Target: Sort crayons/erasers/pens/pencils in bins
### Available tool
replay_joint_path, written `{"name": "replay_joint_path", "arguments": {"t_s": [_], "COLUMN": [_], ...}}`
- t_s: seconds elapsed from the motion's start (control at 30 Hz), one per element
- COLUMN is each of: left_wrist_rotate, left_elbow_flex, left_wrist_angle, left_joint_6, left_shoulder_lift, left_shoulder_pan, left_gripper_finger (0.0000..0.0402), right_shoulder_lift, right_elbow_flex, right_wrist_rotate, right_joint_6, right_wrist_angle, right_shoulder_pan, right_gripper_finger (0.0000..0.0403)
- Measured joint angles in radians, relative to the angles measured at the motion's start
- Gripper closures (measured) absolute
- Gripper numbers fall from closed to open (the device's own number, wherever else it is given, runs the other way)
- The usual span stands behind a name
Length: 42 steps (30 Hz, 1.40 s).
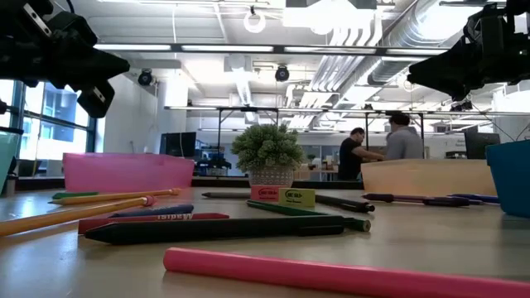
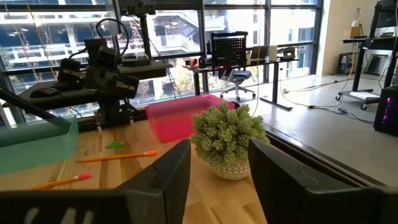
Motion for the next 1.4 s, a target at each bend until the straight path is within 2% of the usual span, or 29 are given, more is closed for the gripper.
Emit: {"name": "replay_joint_path", "arguments": {"t_s": [0.87,1.03,1.4], "left_wrist_rotate": [-0.004,-0.004,-0.004], "left_elbow_flex": [0.0,0.0,0.0], "left_wrist_angle": [0.015,0.071,0.151], "left_joint_6": [-0.001,-0.065,-0.119], "left_shoulder_lift": [0.0,0.0,0.0], "left_shoulder_pan": [0.0,0.0,0.0], "left_gripper_finger": [0.0401,0.0401,0.0401], "right_shoulder_lift": [0.0,0.0,0.0], "right_elbow_flex": [0.0,0.0,0.0], "right_wrist_rotate": [0.0,0.0,0.0], "right_joint_6": [0.0,0.002,0.208], "right_wrist_angle": [0.0,0.0,0.0], "right_shoulder_pan": [0.0,0.0,0.0], "right_gripper_finger": [0.0249,0.0249,0.0249]}}
